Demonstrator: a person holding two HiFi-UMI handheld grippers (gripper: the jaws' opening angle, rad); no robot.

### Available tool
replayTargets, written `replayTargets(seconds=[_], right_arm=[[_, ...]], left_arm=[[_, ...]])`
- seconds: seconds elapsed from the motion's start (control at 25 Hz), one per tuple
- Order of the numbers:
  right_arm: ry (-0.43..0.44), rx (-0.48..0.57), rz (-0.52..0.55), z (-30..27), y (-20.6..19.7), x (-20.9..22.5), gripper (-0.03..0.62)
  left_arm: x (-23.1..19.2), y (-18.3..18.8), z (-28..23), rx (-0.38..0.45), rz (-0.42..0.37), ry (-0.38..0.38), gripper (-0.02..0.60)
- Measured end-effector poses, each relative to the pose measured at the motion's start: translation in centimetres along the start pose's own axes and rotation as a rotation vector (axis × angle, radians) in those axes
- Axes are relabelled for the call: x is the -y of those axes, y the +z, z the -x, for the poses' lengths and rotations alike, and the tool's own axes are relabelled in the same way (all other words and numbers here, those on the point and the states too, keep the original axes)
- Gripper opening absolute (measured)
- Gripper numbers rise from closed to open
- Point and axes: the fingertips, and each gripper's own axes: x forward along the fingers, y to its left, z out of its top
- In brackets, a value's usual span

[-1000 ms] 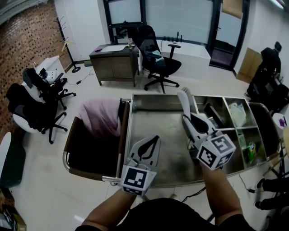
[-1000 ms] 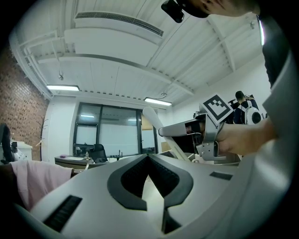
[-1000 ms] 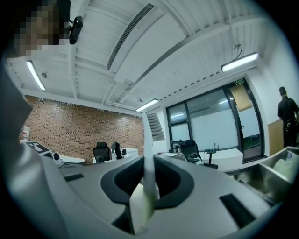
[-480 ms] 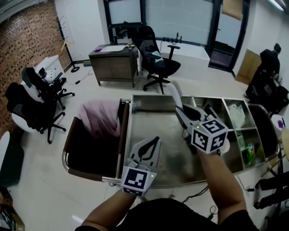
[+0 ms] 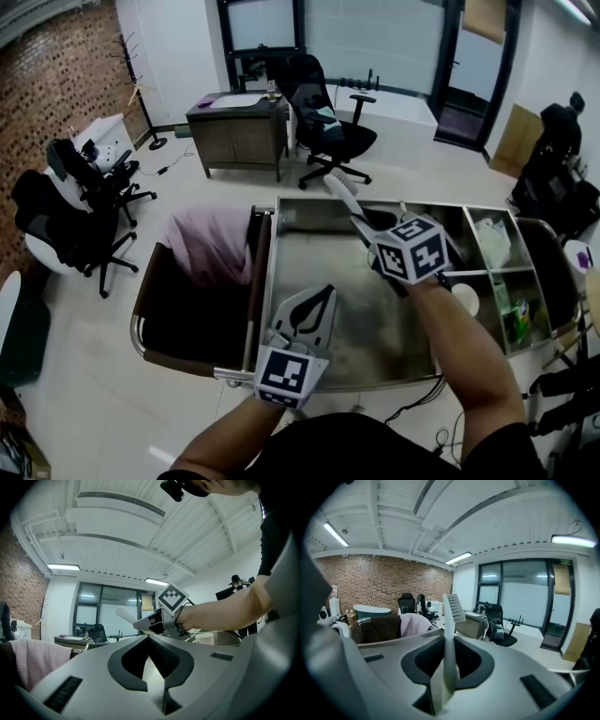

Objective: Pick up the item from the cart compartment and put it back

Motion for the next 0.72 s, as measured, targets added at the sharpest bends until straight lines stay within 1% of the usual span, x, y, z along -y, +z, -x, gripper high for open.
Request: replayTargets(seconds=[0.12,0.24,0.48,0.72], right_arm=[[0.04,-0.068,0.03,-2.0,-1.0,0.4,0.081],[0.05,-0.15,0.053,-3.8,-2.0,1.0,0.081],[0.09,-0.33,0.21,-7.3,-4.8,0.7,0.081],[0.101,-0.421,0.296,-8.9,-6.3,0.7,0.081]], left_arm=[[-0.1,0.0,0.0,-0.002,0.006,0.002,0.0],[-0.1,-0.1,-0.1,-0.003,0.002,0.002,0.0],[0.0,-0.1,-0.1,-0.007,0.0,0.003,0.0],[-0.2,0.0,0.0,0.0,0.004,0.009,0.0]])
